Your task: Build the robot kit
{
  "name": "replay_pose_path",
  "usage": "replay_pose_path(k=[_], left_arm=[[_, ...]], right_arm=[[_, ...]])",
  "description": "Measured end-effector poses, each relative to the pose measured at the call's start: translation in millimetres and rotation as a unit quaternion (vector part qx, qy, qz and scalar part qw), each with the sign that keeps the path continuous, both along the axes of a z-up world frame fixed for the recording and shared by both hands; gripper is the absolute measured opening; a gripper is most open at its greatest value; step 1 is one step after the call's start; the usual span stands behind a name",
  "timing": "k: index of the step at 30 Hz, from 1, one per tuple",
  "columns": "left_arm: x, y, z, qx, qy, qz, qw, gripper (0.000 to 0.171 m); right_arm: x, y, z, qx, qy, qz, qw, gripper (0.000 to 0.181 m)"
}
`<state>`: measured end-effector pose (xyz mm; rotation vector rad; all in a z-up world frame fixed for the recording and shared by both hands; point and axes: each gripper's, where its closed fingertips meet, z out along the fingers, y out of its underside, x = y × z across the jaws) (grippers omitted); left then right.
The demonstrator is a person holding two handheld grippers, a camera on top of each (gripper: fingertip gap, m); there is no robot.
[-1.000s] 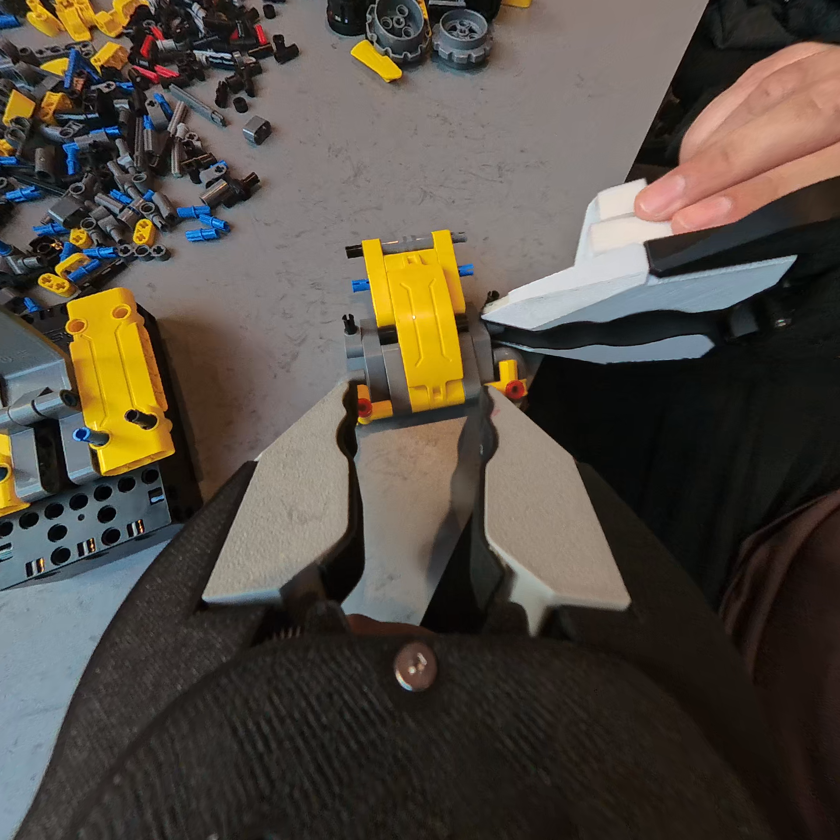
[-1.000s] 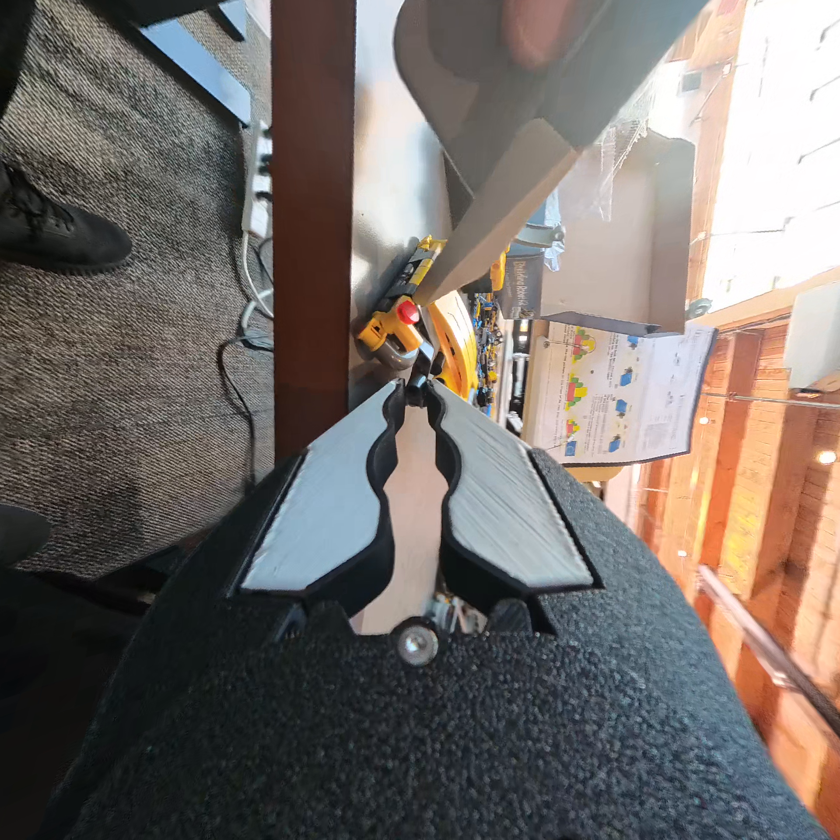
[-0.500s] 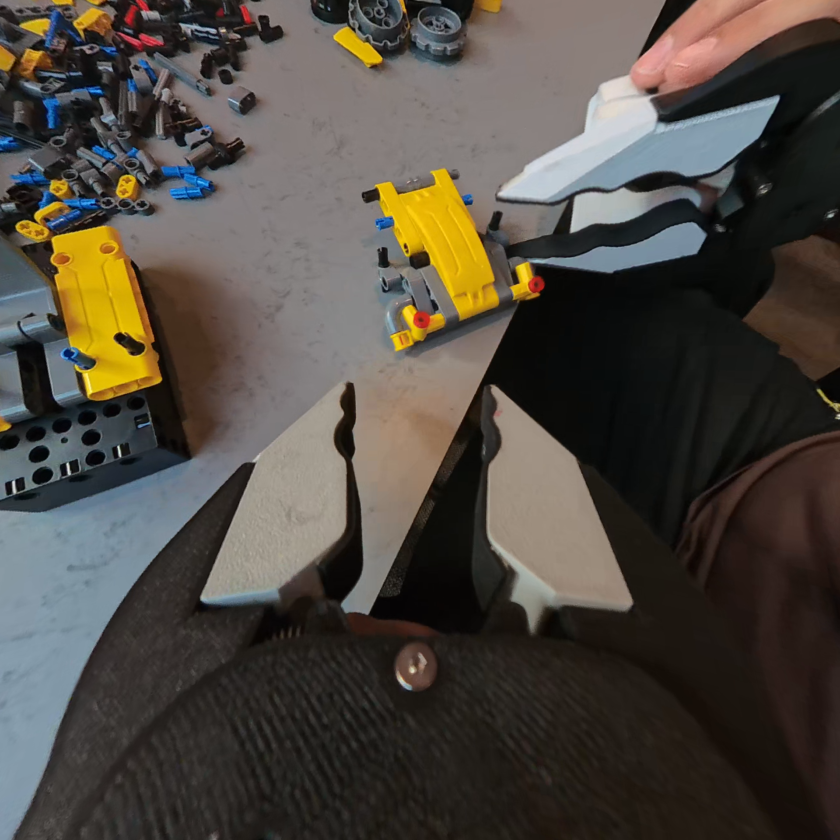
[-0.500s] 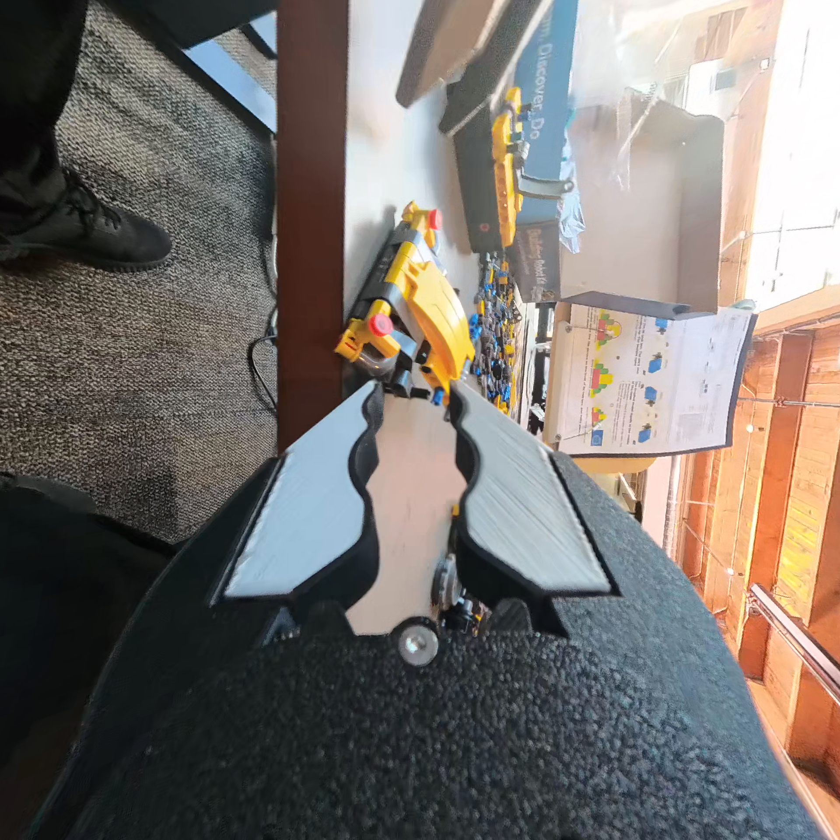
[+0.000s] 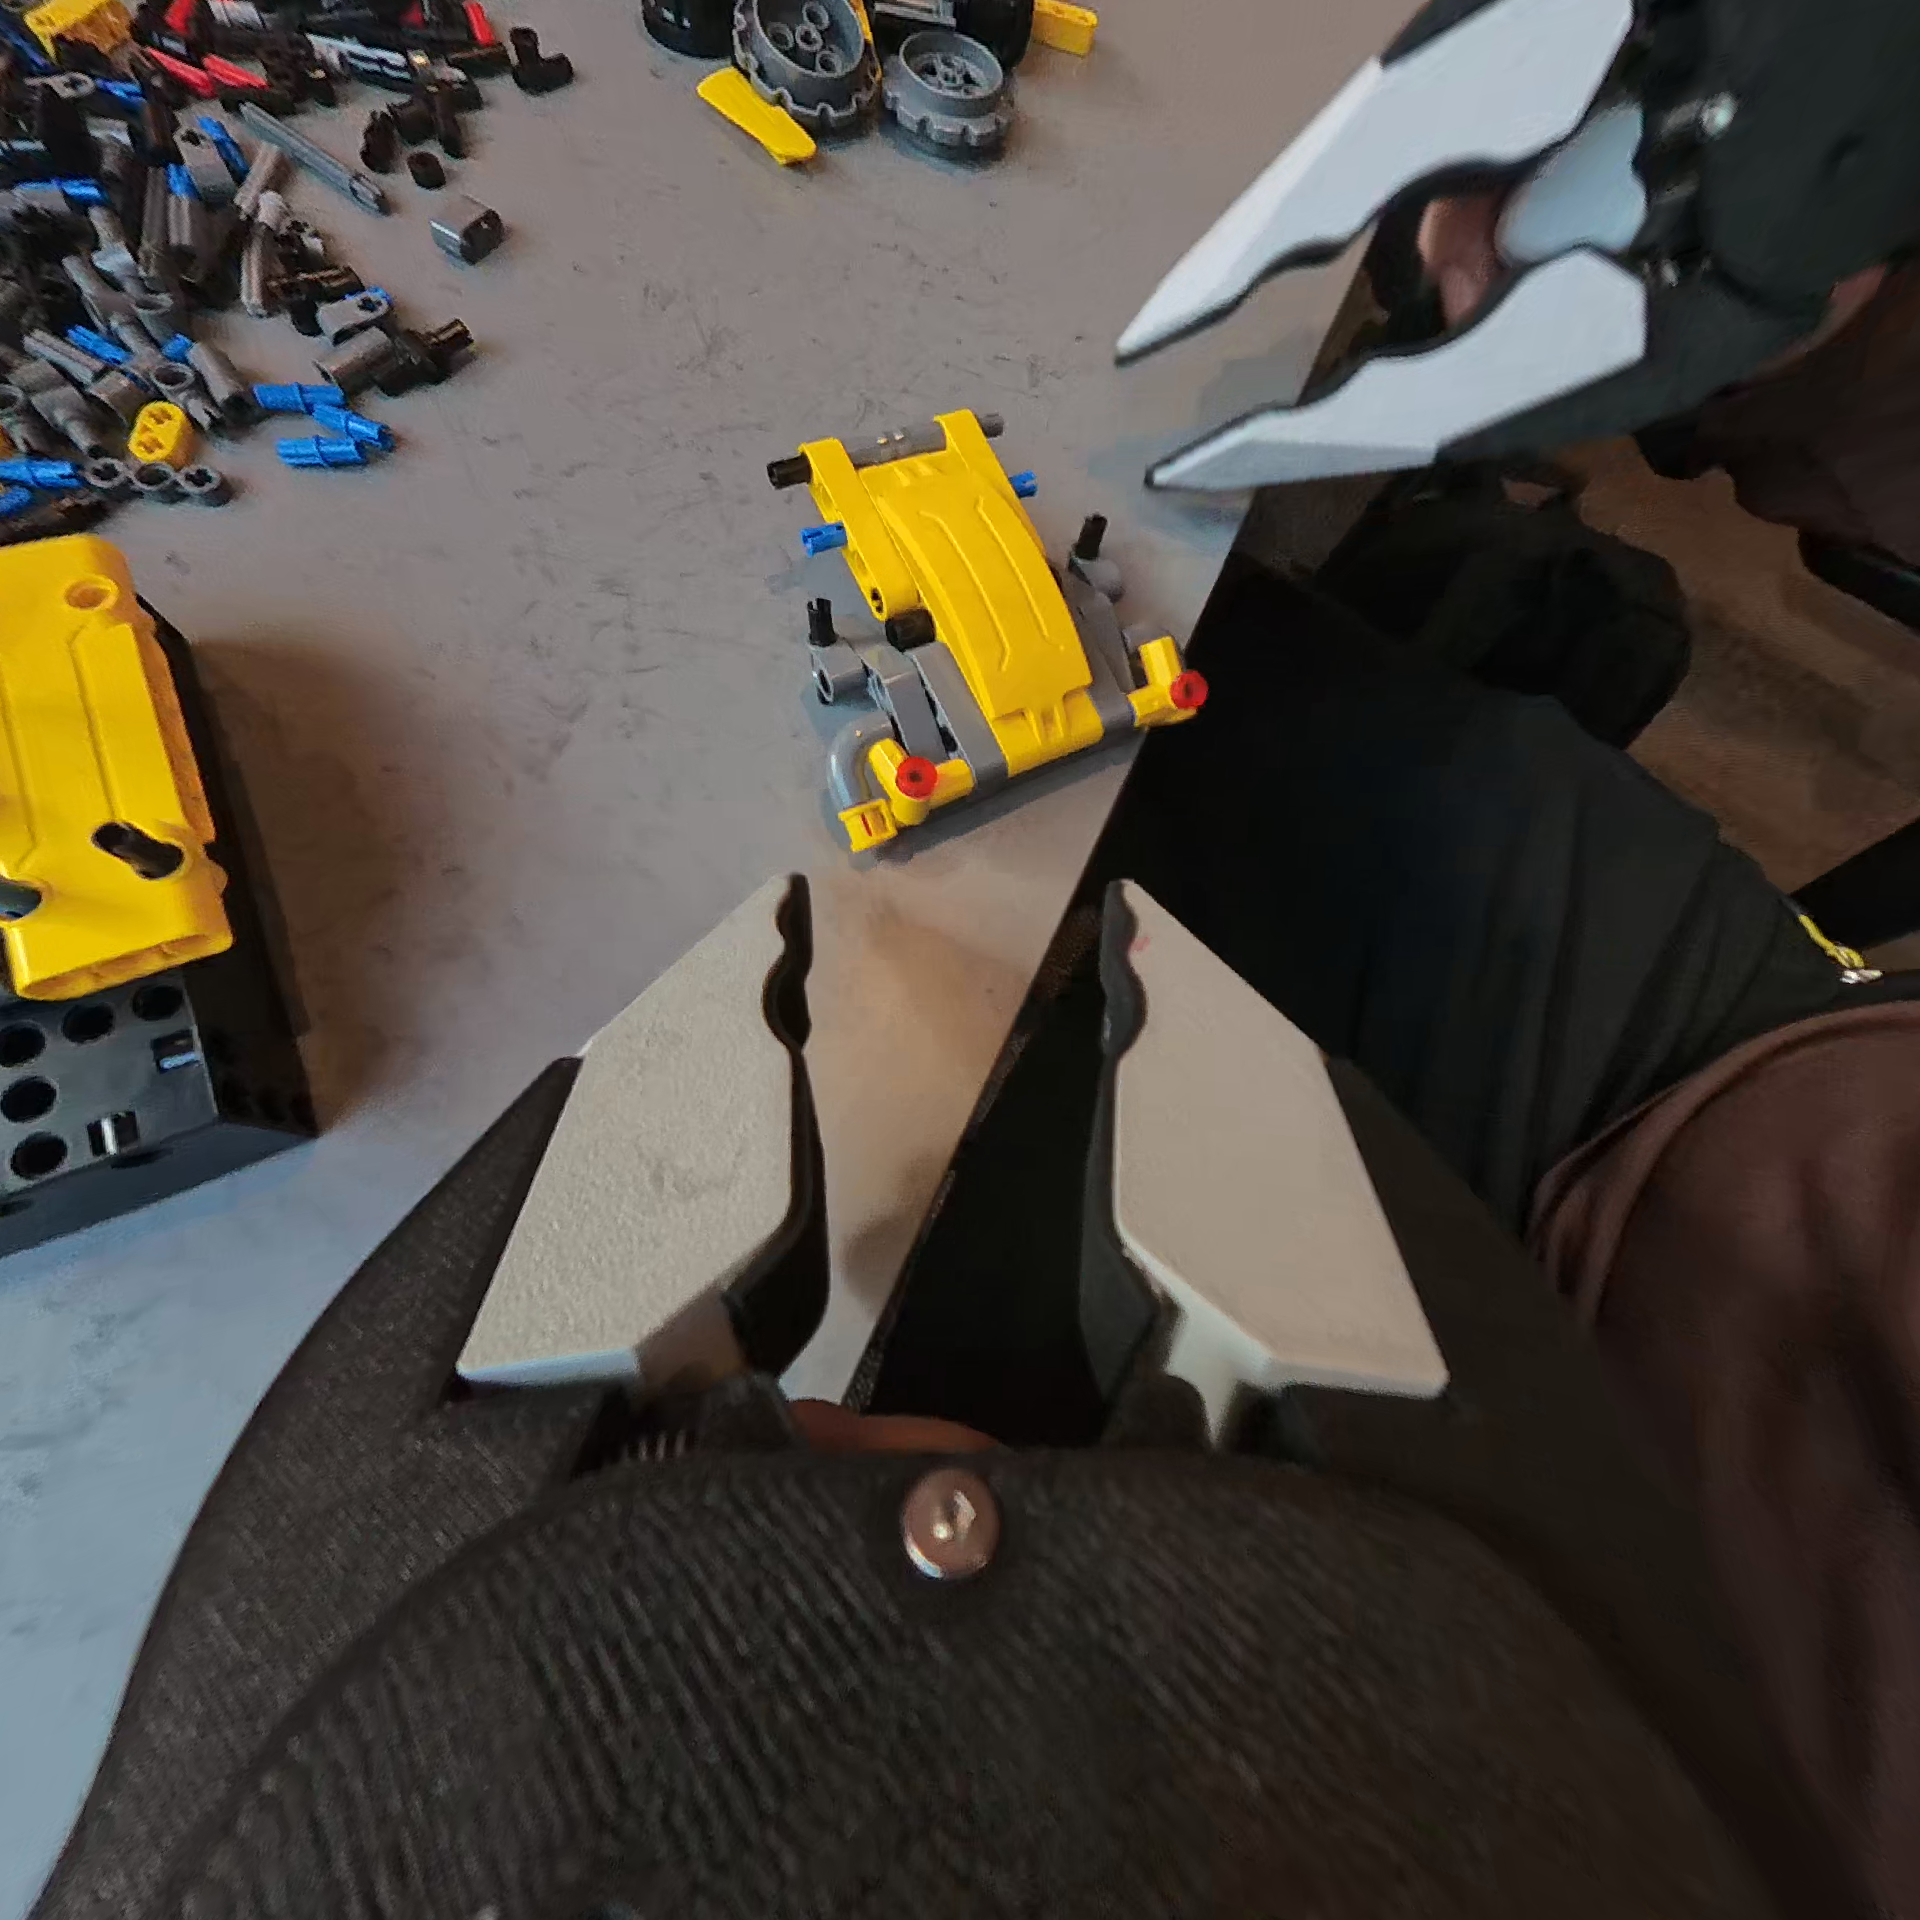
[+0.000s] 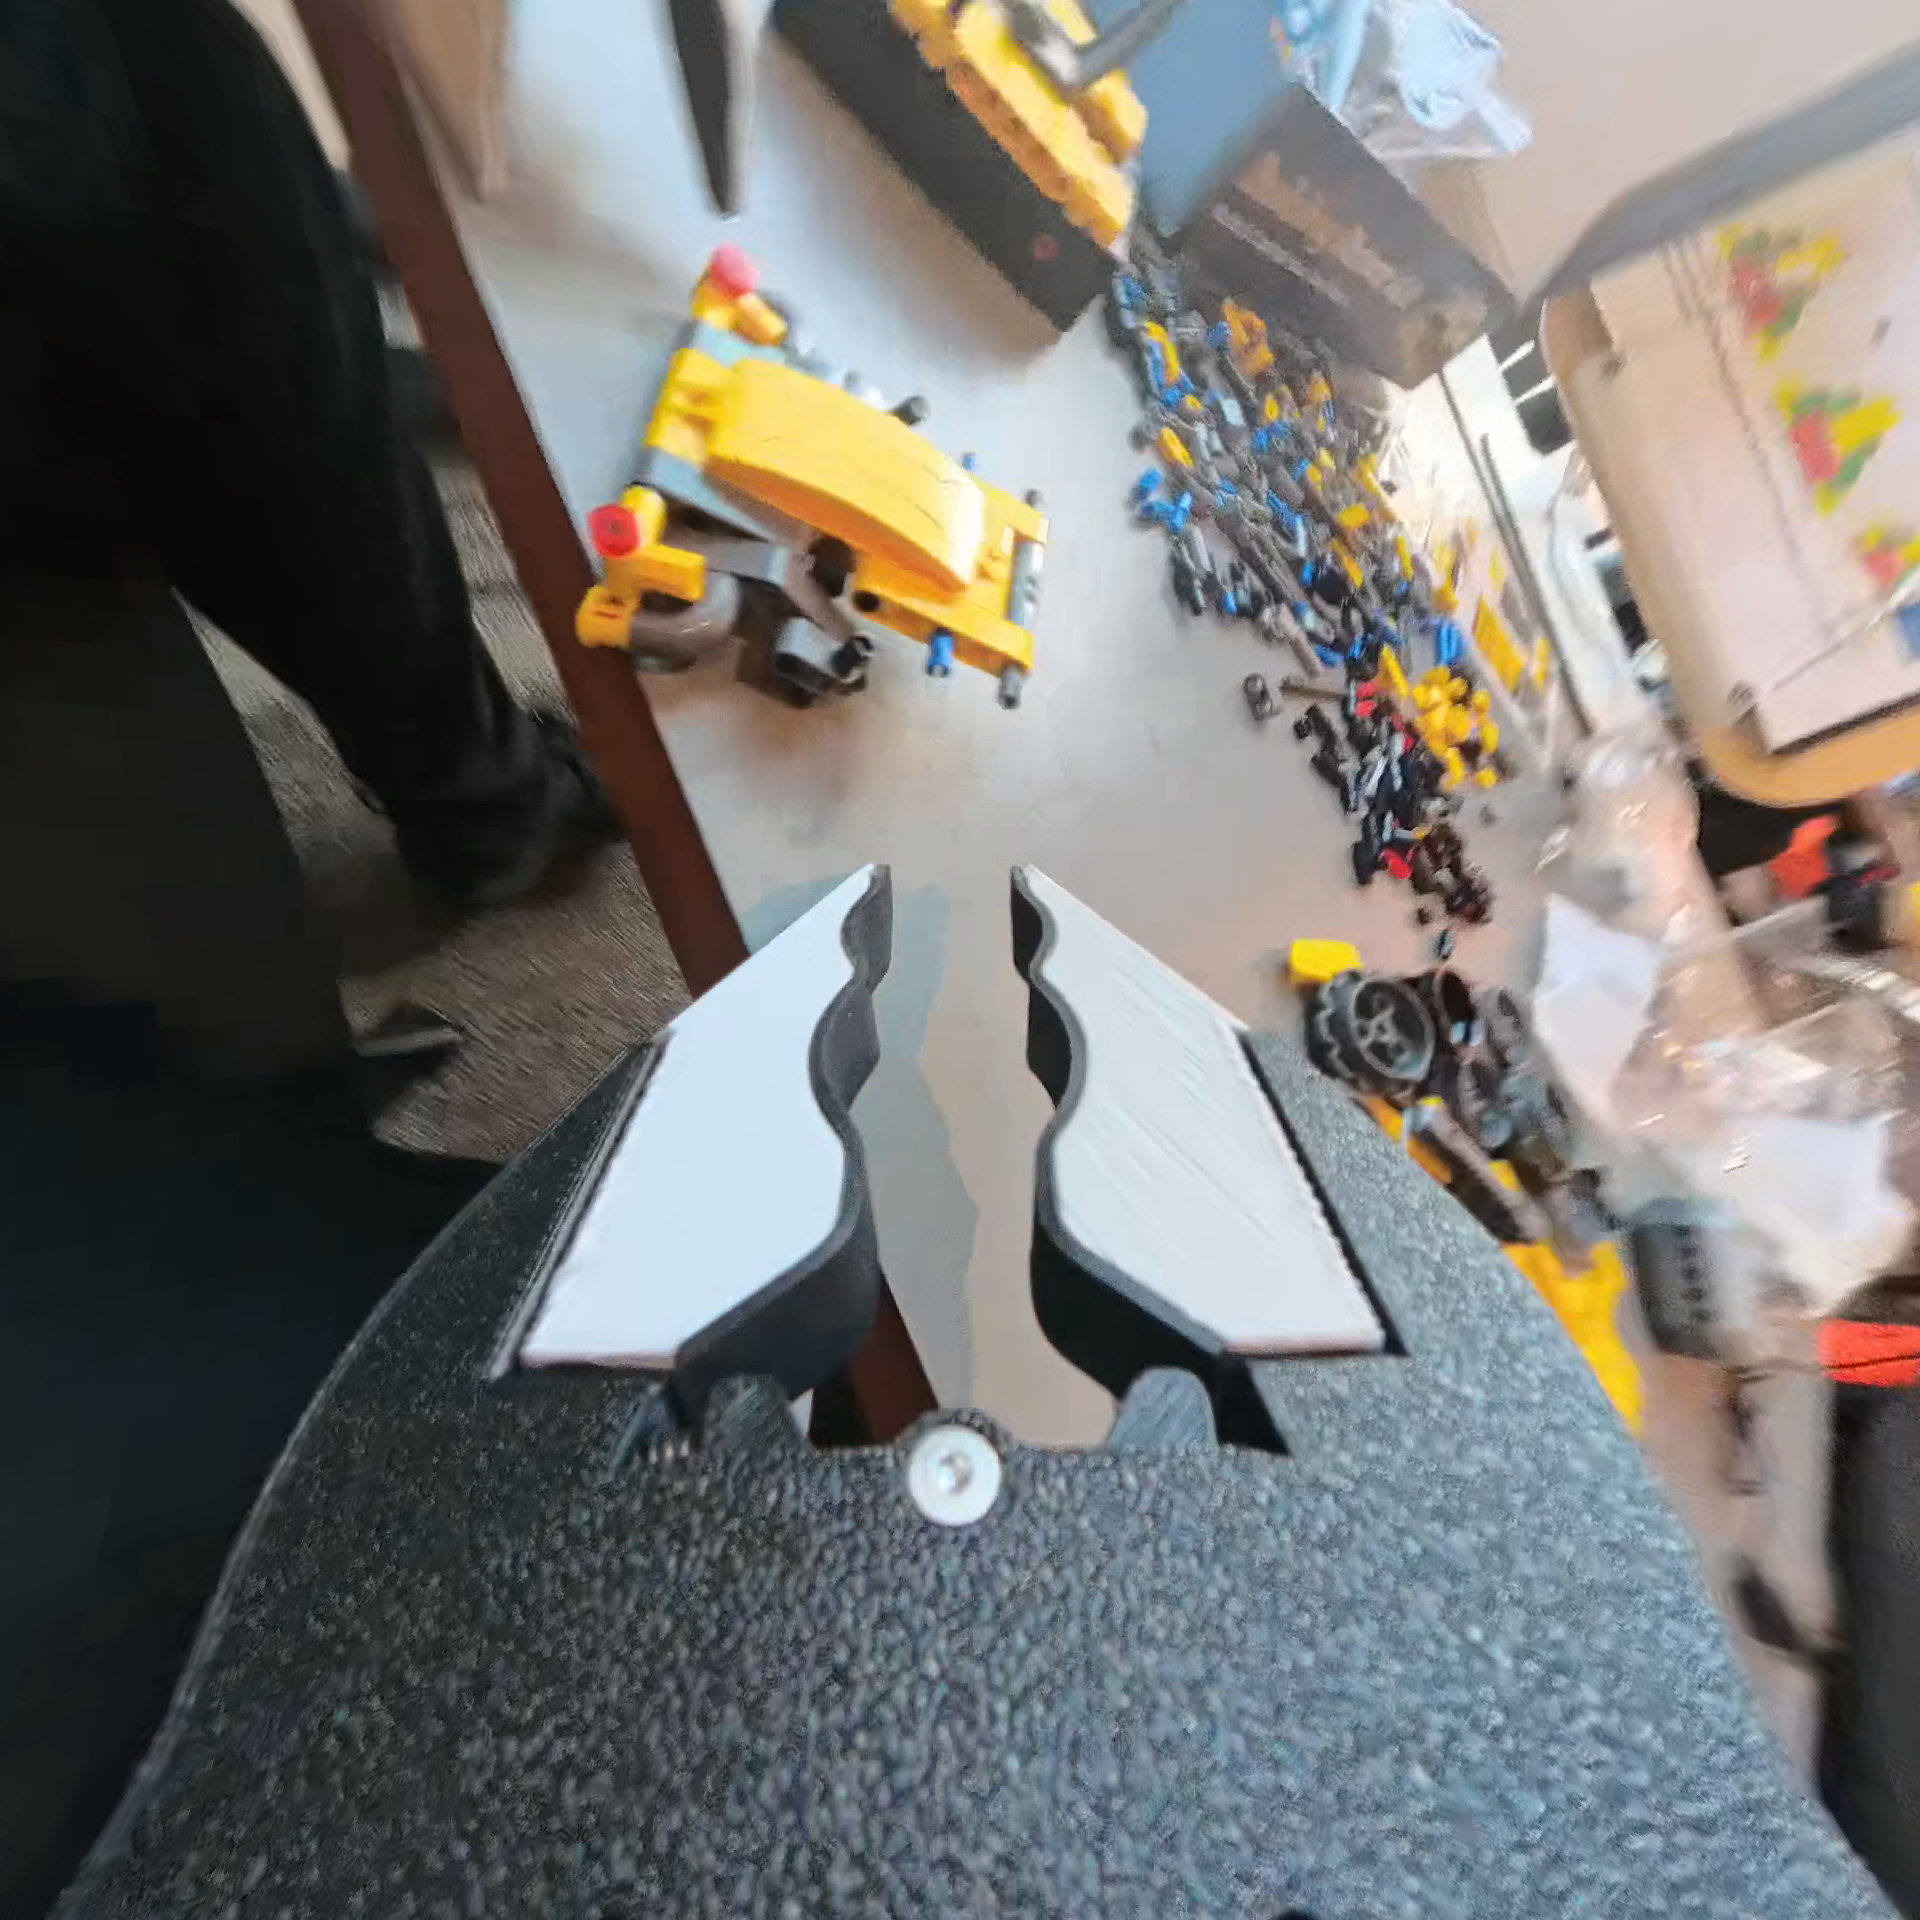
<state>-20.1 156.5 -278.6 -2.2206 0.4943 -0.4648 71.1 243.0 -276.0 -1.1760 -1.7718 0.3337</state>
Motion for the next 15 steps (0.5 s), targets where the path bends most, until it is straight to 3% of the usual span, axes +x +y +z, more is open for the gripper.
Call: replay_pose_path(k=[3,6,9,12,15], left_arm=[[-3,-14,1,0.024,0.015,0.011,1.000,0.052],[-9,-29,11,0.073,-0.006,0.051,0.996,0.052],[-5,-49,10,0.107,-0.041,0.067,0.991,0.053],[10,-69,-4,0.119,-0.053,0.054,0.990,0.050],[38,-80,-16,0.102,-0.061,0.003,0.993,0.049]], right_arm=[[-2,3,12,-0.103,0.053,-0.017,0.993,0.019],[-9,-9,27,-0.223,0.106,-0.004,0.969,0.020],[-16,-26,29,-0.318,0.107,0.011,0.942,0.035],[-24,-46,17,-0.367,0.065,0.021,0.928,0.057],[-32,-47,0,-0.347,0.031,-0.016,0.937,0.077]])
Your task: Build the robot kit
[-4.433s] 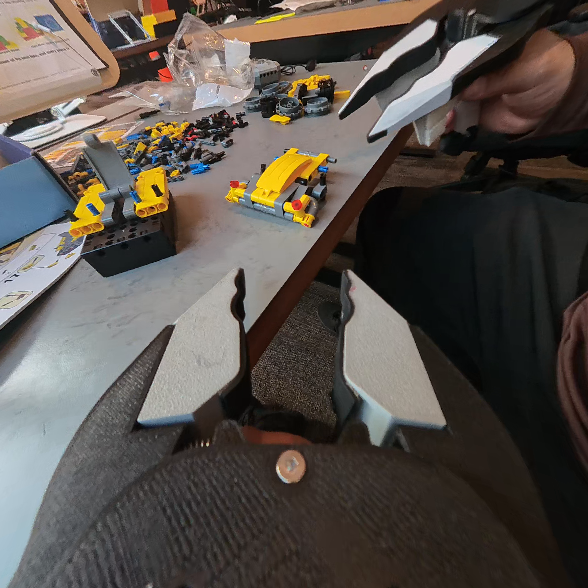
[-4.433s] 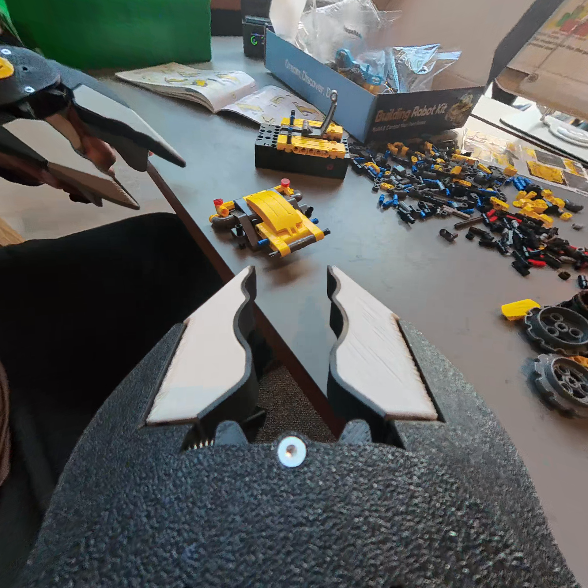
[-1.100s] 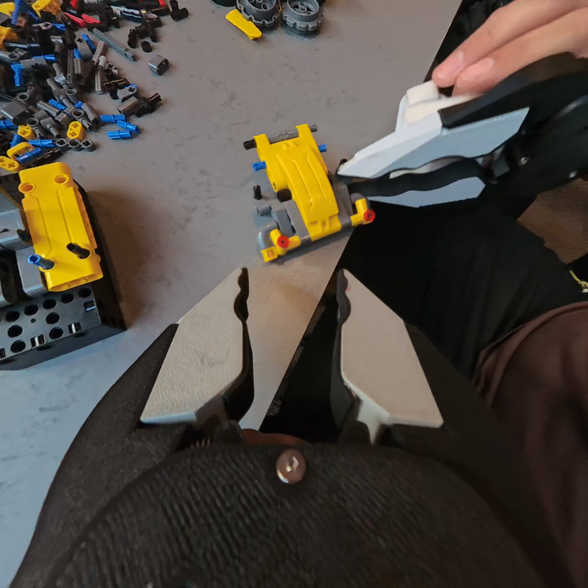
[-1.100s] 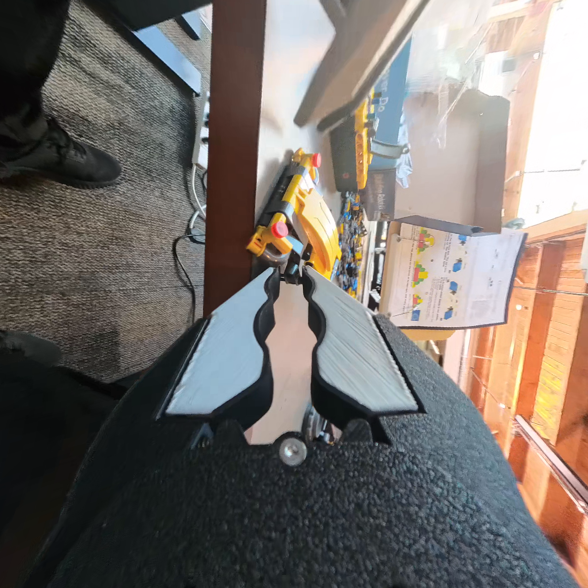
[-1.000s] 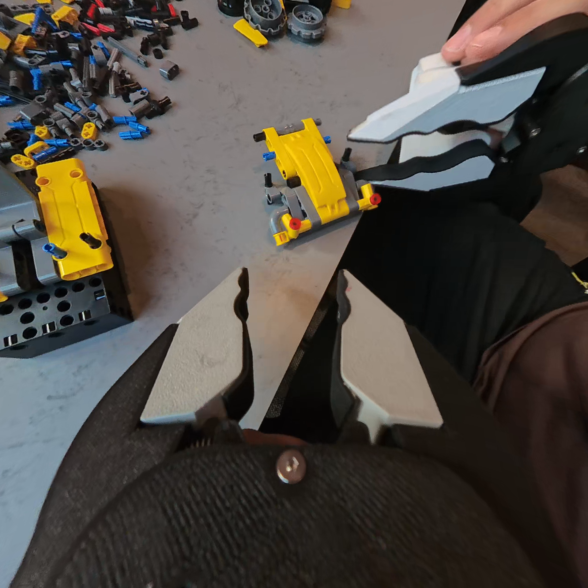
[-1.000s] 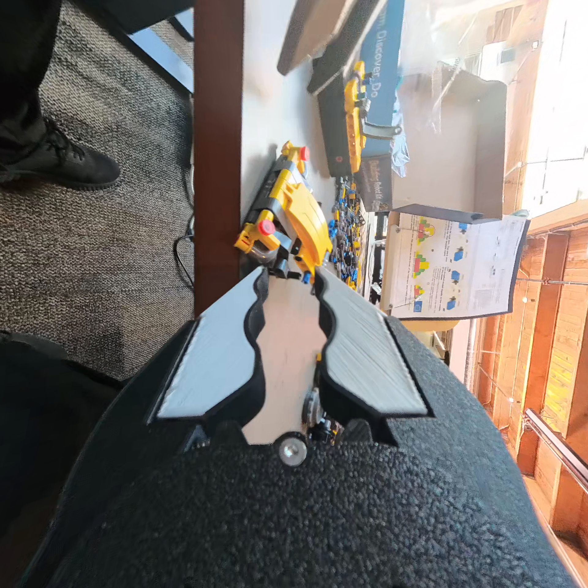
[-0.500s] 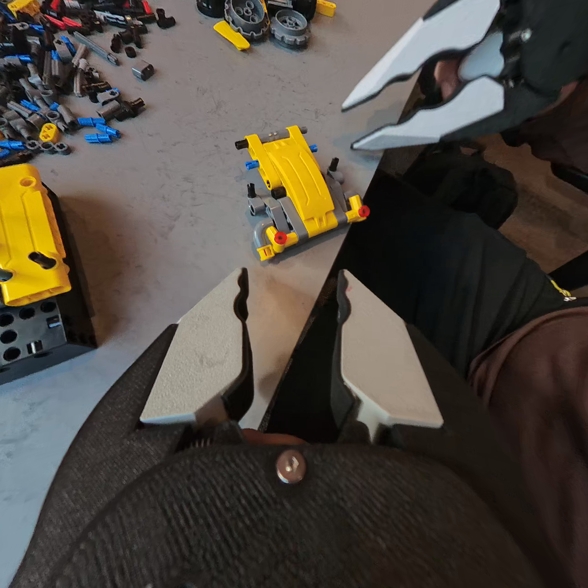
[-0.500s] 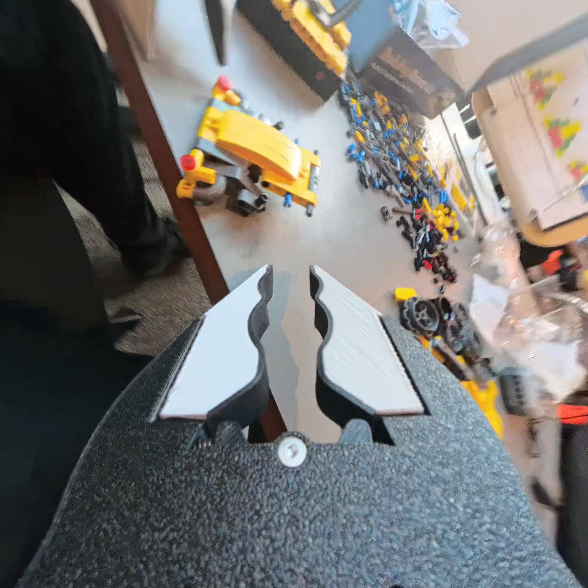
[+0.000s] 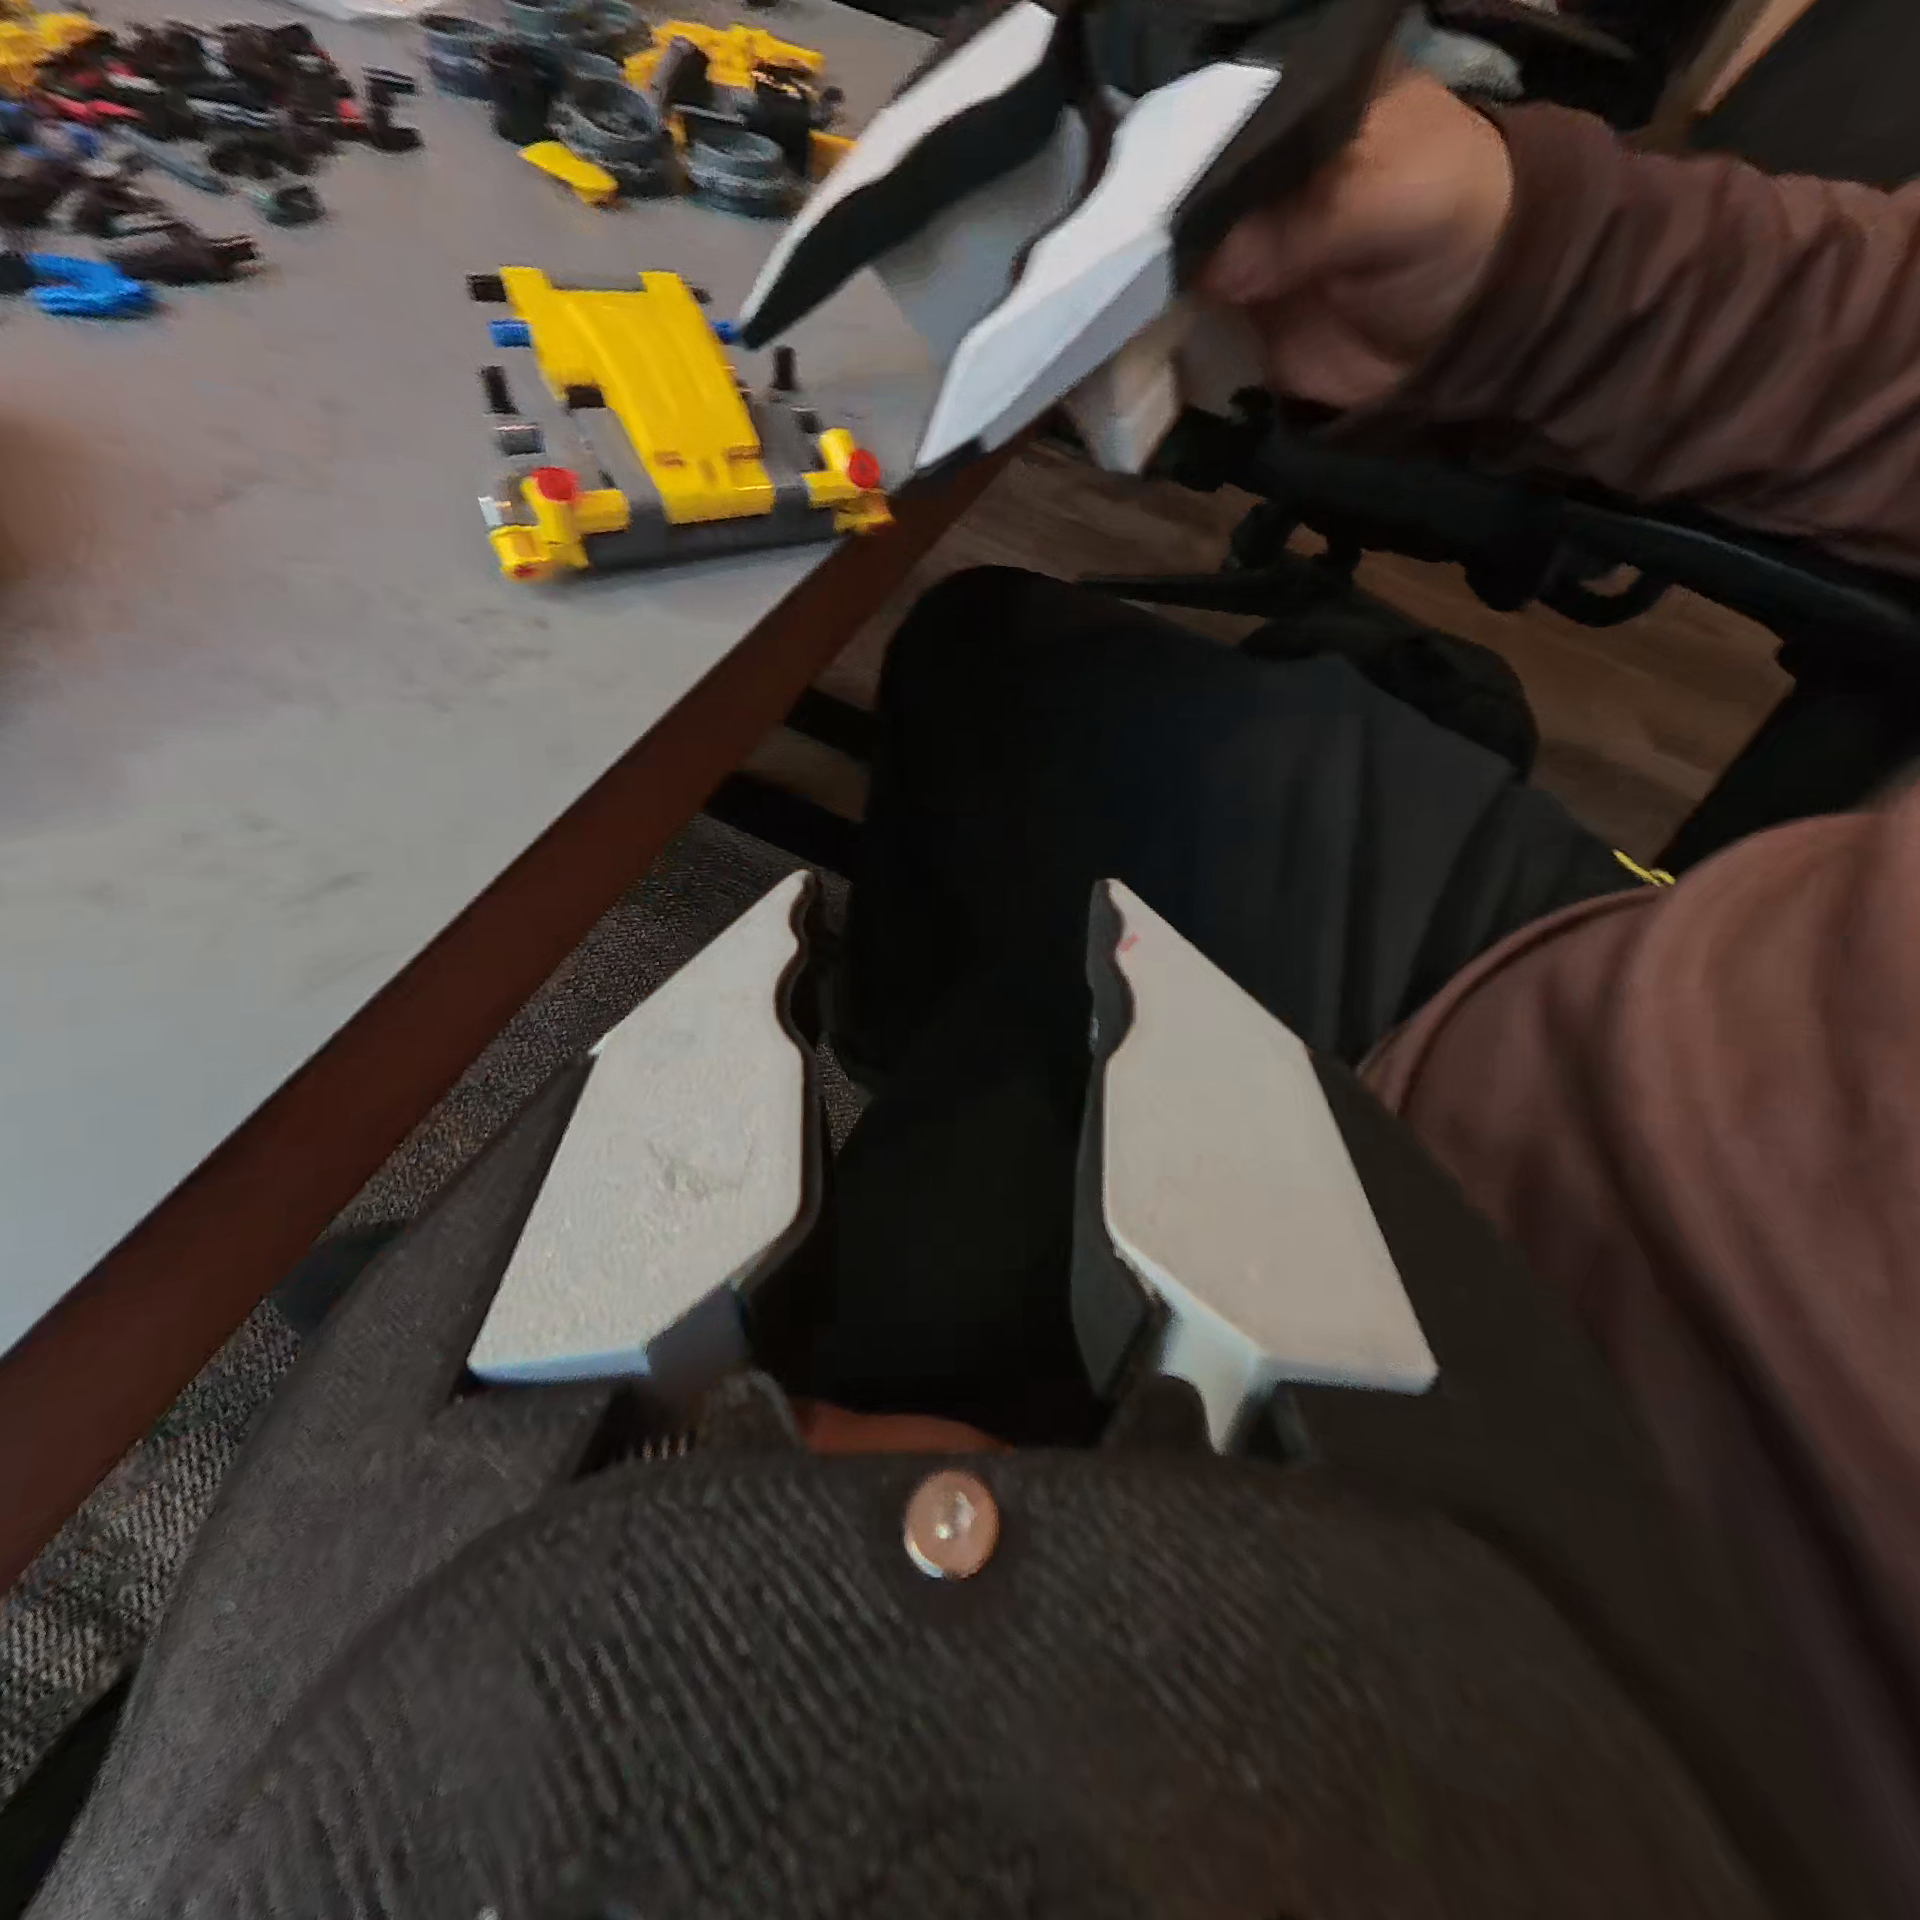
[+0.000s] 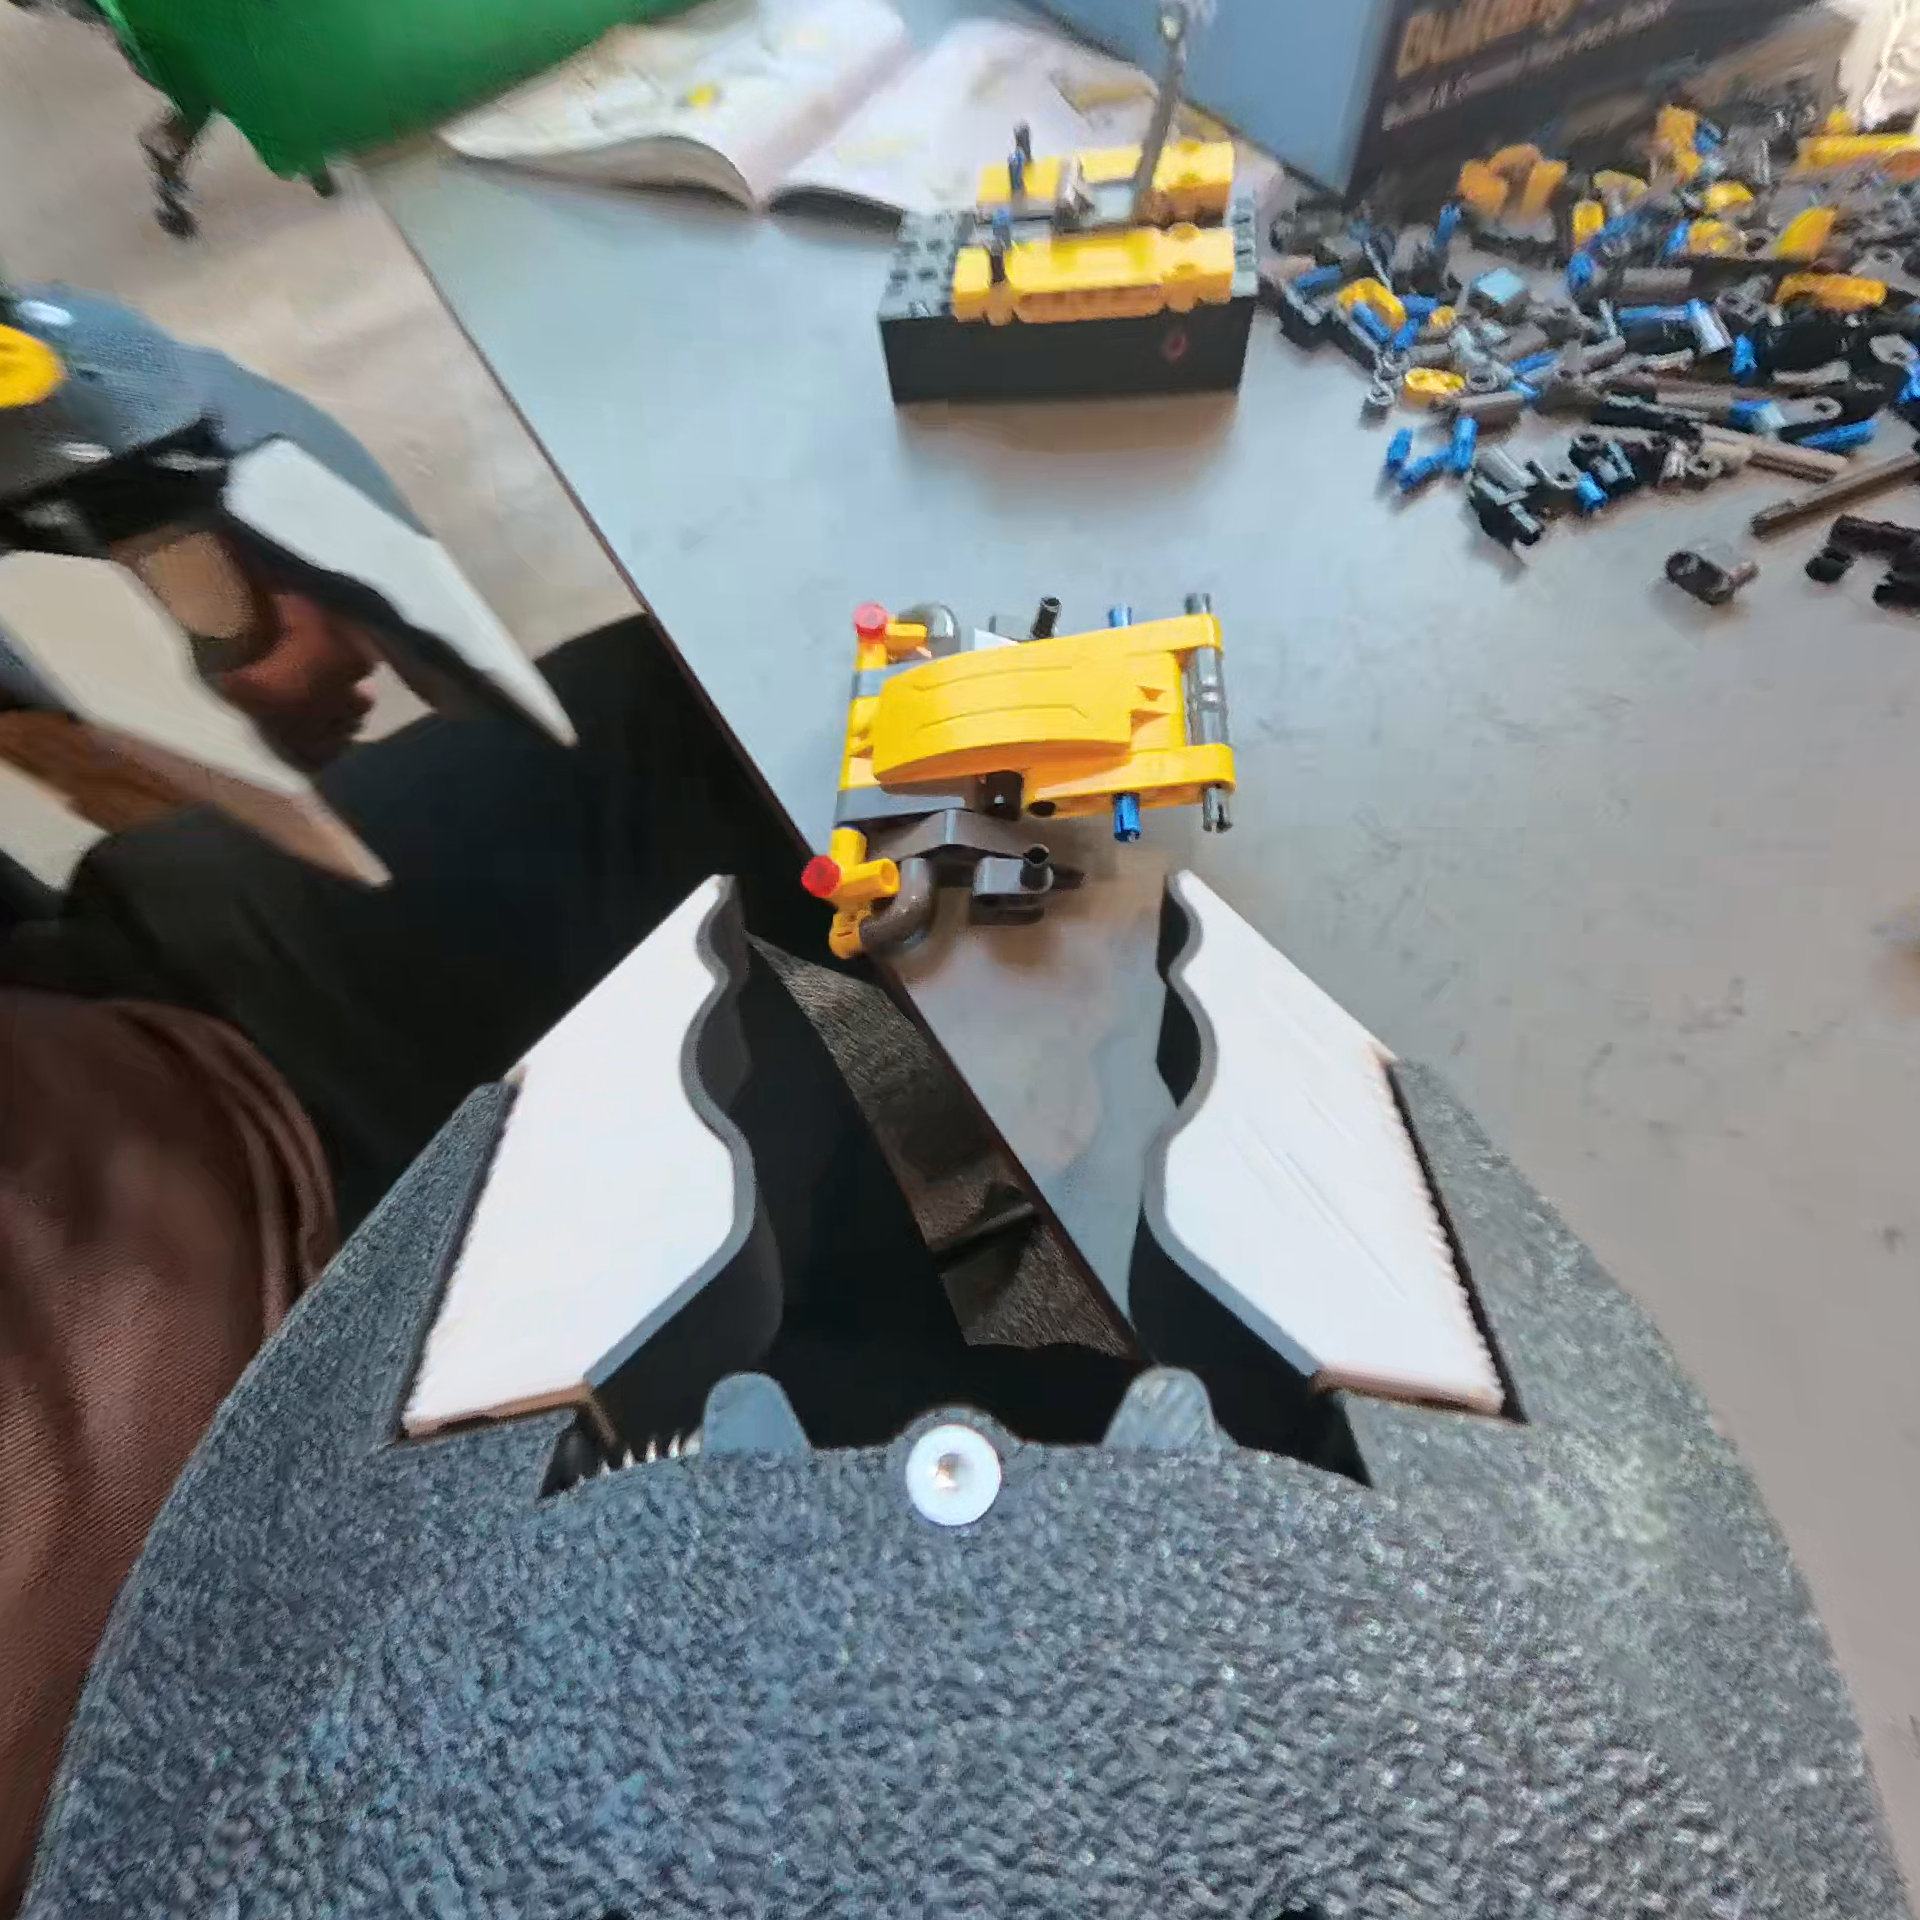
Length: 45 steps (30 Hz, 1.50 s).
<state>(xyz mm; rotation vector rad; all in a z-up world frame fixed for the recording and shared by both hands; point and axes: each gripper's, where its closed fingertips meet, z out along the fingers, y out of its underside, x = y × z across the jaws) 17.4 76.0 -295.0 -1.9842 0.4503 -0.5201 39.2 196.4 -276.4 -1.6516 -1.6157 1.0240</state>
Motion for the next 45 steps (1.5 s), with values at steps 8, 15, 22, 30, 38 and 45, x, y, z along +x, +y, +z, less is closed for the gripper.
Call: replay_pose_path(k=[8,15,22,30,38,45], left_arm=[[13,-2,-30,0.017,0.153,-0.080,0.985,0.050],[15,-4,-34,0.019,0.169,-0.097,0.981,0.049],[15,-4,-40,0.017,0.193,-0.102,0.976,0.048],[18,-6,-42,0.031,0.218,-0.115,0.969,0.047],[20,-6,-34,0.042,0.193,-0.112,0.974,0.047],[2,9,9,0.093,0.122,-0.021,0.988,0.073]], right_arm=[[-21,17,-2,0.097,-0.018,-0.055,0.994,0.078],[-23,36,-3,0.111,-0.003,-0.074,0.991,0.060],[-15,51,7,0.126,0.030,-0.090,0.987,0.056],[-8,60,10,0.073,0.051,-0.108,0.990,0.054],[-8,60,6,0.055,0.055,-0.116,0.990,0.056],[-10,56,3,0.039,0.054,-0.114,0.991,0.055]])
